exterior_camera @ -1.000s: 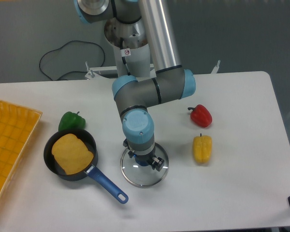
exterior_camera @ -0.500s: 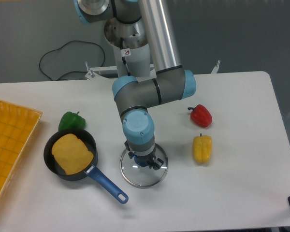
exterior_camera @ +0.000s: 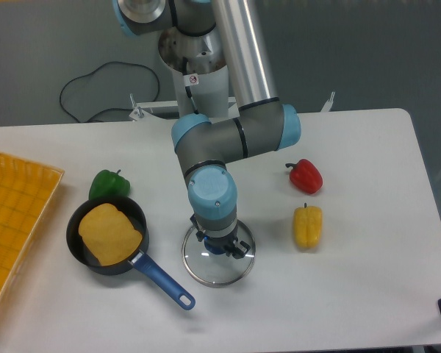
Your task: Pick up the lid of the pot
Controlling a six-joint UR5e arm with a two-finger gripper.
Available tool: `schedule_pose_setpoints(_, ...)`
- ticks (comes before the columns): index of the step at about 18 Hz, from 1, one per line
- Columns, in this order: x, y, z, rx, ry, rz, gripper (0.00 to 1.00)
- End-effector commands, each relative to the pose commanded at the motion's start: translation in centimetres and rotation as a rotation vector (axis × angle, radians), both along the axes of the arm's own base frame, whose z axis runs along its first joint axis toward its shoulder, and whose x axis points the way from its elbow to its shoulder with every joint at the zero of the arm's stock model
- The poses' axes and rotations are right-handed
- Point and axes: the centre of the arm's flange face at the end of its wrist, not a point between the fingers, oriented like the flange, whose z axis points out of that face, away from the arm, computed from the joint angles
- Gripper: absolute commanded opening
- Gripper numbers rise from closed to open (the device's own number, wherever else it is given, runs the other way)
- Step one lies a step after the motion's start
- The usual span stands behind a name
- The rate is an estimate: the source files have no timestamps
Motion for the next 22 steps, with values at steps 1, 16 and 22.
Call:
schedule_pose_setpoints(1,0.0,0.0,-0.1,-0.001,0.001,0.003,0.49)
schedule_pose_setpoints(16,-0.5,0.5,0.2,0.009,0.005,0.012,0.52)
schedule_pose_setpoints(22,-1.9,1.1,2.7,0.059,0.019,0.011,1.0)
